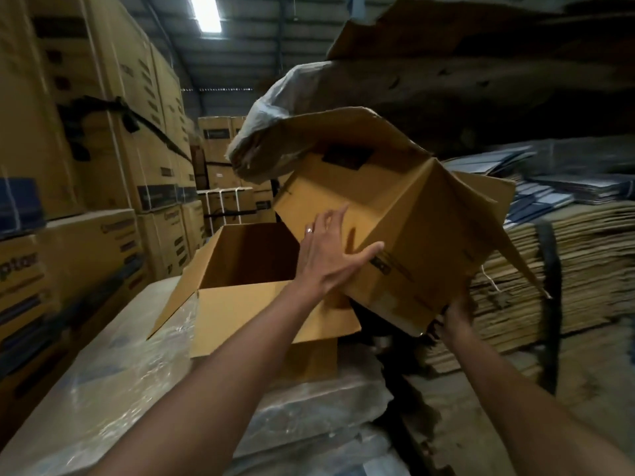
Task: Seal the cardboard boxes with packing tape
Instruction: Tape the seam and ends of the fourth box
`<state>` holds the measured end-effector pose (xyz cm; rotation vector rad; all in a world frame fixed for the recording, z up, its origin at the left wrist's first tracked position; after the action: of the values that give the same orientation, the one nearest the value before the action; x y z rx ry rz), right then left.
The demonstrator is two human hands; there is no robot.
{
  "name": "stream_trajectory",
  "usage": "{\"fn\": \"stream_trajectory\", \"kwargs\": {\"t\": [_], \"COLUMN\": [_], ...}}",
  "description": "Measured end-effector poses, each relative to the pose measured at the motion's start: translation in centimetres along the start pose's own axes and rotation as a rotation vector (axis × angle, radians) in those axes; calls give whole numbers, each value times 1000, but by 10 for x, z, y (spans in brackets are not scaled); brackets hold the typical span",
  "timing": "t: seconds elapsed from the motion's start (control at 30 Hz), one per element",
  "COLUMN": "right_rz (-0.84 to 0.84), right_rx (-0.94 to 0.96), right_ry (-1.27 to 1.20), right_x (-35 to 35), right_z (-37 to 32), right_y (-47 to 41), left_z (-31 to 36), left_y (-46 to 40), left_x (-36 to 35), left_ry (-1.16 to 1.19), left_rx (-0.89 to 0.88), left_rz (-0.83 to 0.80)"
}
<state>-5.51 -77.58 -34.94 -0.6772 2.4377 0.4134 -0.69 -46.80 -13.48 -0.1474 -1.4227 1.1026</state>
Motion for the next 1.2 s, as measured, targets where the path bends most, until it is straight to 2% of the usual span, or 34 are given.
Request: {"fn": "stream_trajectory", "kwargs": {"t": [0.07,0.13,0.2,0.37,0.53,0.63,0.77,0.9,1.07,1.2], "right_rz": [-170,-319,-325,-420,-473,-541,-623,-608,-543,-482], "right_rx": [24,34,-41,-118,65,222,353,420,399,374], "right_ry": [-32,-120,-192,-122,-56,-1,82,133,152,234], "right_x": [-34,-41,-44,-48,-51,-55,-49,-29,26,66], "right_z": [-38,-47,-47,-48,-79,-105,-130,-131,-117,-104], "right_y": [49,42,44,55,81,118,186,264,372,461], "left_z": [9,12,11,-2,-4,-5,4,16,35,51], "left_y": [-22,-35,-42,-48,-43,-25,25,107,218,306], "left_x": [-23,-41,-47,-38,1,31,77,122,186,231], "left_ry": [5,-51,-88,-68,167,222,347,486,538,599], "left_rx": [15,10,16,34,31,11,14,32,-33,61], "left_rz": [-72,-100,-72,-117,-138,-145,-110,-111,-94,-122]}}
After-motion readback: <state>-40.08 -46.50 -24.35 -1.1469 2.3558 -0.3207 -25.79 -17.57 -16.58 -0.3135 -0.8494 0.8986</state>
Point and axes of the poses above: each hand's wrist, its own y-axis away from the middle knuckle, its own x-axis out of the back of the hand, z = x × y, the point moved 4 cm from there along -y, towards the middle knuckle, and after that the axes turned 10 degrees about -y, right-handed, at the moved point
